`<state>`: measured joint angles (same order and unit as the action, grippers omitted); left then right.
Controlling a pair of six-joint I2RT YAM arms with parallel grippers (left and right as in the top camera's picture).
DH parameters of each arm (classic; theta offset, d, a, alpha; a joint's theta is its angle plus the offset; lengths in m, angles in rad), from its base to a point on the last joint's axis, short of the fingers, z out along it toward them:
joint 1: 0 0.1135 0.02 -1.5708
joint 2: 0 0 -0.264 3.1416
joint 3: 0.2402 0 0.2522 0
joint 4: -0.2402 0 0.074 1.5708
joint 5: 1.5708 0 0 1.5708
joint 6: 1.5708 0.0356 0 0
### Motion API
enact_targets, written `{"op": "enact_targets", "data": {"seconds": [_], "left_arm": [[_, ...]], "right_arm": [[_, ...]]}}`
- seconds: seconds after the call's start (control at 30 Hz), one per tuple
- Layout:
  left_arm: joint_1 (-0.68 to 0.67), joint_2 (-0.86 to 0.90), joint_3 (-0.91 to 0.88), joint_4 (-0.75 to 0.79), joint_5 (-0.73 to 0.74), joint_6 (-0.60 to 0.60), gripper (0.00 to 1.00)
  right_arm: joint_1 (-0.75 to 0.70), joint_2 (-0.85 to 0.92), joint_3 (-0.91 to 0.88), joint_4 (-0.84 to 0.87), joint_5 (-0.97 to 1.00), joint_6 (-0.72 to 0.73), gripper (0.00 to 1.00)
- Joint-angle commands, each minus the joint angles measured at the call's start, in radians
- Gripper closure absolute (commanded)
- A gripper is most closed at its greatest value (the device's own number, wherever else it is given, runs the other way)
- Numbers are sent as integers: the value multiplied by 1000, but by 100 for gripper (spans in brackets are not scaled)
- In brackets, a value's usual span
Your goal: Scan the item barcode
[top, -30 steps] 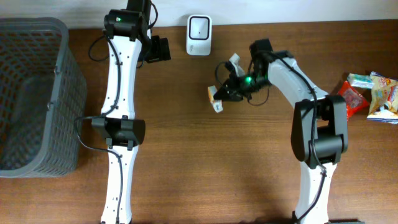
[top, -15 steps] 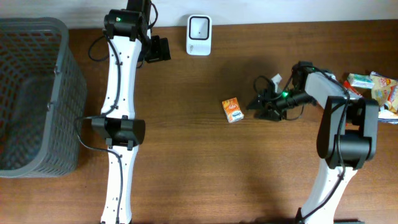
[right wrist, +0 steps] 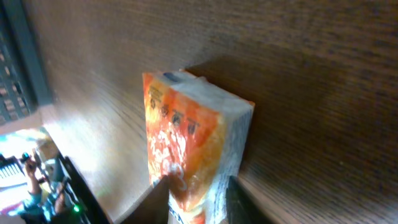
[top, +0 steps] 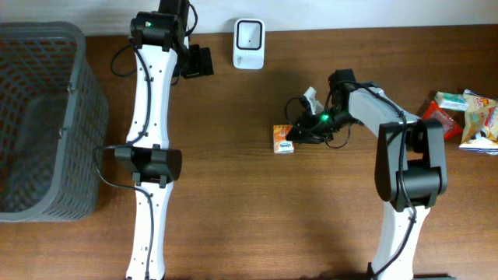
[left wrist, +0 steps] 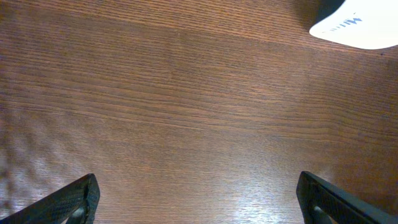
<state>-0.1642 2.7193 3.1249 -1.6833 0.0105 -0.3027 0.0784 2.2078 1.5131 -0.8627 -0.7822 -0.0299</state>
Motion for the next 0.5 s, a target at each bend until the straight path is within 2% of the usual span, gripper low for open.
{"op": "enact_targets", "data": {"seconds": [0.0,0.03,0.13,0.33,0.4,0.47], "left_arm": [[-3,-3,4,-1,-7,5,1],[-3,-3,4,-1,-7,5,1],[-3,-3,4,-1,-7,5,1],[-3,-3,4,-1,-7,5,1],[-3,-3,4,-1,-7,5,1],[-3,-3,4,-1,-7,5,1]], "right_arm": [[0,14,5,-4,-21,39,83],[0,14,5,-3,-52,39,82],[0,14,5,4,-55,39,58],[28,24,-30,51,16,94,57],[45,24,-41,82,1,117,72],[51,24,-41,87,-76,117,96]]}}
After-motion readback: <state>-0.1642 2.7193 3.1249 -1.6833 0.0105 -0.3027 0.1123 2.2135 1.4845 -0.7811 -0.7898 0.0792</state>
